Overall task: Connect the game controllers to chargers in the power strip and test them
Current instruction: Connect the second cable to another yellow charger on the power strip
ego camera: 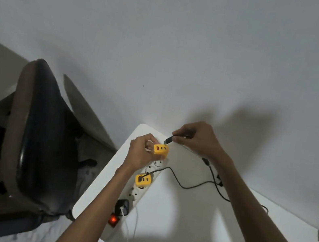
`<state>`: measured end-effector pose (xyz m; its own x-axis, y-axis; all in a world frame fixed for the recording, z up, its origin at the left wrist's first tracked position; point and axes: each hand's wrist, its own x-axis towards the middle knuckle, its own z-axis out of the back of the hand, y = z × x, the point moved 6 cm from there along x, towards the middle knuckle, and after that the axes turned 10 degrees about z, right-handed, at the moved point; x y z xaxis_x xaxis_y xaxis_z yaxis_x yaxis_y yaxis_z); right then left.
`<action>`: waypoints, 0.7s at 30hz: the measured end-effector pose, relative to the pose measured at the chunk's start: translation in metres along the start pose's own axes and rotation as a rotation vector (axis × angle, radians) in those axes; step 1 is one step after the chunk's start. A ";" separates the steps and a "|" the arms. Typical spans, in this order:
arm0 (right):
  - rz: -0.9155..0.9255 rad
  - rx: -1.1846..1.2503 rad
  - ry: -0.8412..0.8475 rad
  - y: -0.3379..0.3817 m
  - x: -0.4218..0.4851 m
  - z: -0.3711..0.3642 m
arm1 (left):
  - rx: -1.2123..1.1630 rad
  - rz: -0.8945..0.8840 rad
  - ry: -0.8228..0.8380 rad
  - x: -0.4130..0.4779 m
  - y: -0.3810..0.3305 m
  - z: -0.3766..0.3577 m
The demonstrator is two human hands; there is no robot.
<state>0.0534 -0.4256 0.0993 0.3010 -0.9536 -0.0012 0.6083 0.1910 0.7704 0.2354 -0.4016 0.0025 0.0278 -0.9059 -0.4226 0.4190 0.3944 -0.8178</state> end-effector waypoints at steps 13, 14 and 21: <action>-0.062 0.038 -0.078 -0.009 -0.010 -0.009 | 0.071 -0.038 -0.023 0.005 0.012 -0.007; -0.063 0.039 -0.082 -0.009 -0.011 -0.009 | 0.089 -0.043 -0.023 0.006 0.013 -0.008; -0.037 -0.010 -0.056 -0.003 -0.017 -0.015 | 0.132 -0.046 0.012 0.003 0.020 -0.014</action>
<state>0.0578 -0.4069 0.0876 0.2366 -0.9716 0.0067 0.6254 0.1576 0.7643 0.2308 -0.3940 -0.0204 -0.0048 -0.9201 -0.3917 0.5350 0.3285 -0.7784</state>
